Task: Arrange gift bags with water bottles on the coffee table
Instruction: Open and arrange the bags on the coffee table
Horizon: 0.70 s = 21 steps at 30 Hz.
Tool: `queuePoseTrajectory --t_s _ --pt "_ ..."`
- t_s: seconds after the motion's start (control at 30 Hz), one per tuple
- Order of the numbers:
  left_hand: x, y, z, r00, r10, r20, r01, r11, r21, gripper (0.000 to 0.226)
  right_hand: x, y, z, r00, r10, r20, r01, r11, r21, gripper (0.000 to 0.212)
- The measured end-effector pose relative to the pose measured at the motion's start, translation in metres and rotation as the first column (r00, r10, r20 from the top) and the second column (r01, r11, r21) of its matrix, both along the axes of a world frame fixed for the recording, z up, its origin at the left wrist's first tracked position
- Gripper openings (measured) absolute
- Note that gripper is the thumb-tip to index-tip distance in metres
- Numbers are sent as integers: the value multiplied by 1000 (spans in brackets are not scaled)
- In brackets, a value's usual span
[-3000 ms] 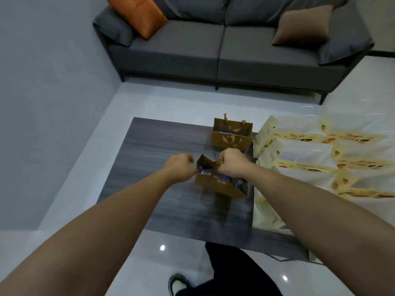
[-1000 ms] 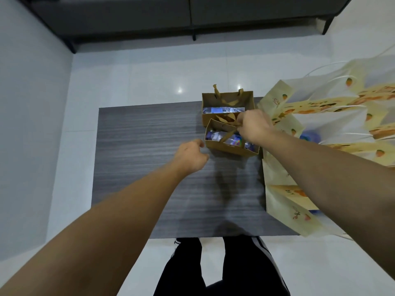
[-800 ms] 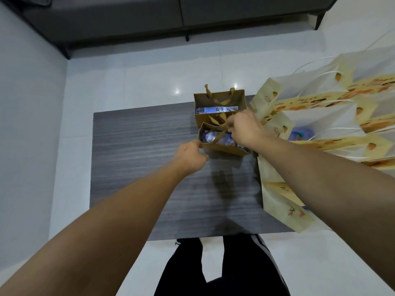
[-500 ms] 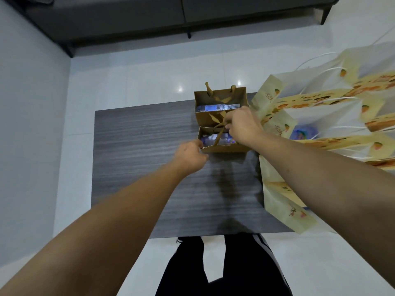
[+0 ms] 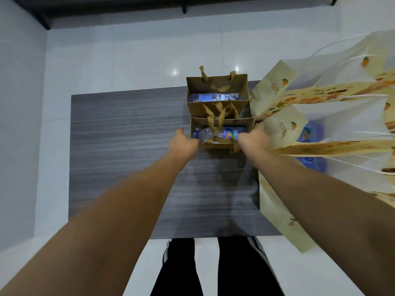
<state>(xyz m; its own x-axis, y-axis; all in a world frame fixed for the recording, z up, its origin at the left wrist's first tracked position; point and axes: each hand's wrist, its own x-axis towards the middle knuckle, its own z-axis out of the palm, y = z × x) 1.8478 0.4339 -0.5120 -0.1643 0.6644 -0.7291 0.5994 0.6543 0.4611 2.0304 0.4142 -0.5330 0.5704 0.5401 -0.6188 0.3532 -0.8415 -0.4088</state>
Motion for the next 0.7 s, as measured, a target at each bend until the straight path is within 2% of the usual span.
queuePoseTrajectory --t_s 0.03,0.1,0.2,0.3,0.5,0.7 --pt "2 3 -7 999 43 32 -43 999 -21 73 2 0 -6 998 -21 -55 22 1000 20 47" --pt "6 5 -19 983 132 126 -123 989 -81 68 5 1 -14 997 -15 -70 20 998 61 38" --pt "13 1 -29 958 188 219 -168 980 -106 48 9 7 -20 999 0 -50 5 995 102 41" --pt "16 -2 -32 965 198 175 -191 980 -54 44 9 13 -21 998 42 -57 -36 994 103 50" --pt "12 7 -31 979 144 145 -134 988 -75 45 13 16 -23 997 61 -46 -57 995 81 43" --pt "9 11 -29 991 76 111 -73 997 -35 45 8 4 -28 996 88 -35 -85 994 70 49"
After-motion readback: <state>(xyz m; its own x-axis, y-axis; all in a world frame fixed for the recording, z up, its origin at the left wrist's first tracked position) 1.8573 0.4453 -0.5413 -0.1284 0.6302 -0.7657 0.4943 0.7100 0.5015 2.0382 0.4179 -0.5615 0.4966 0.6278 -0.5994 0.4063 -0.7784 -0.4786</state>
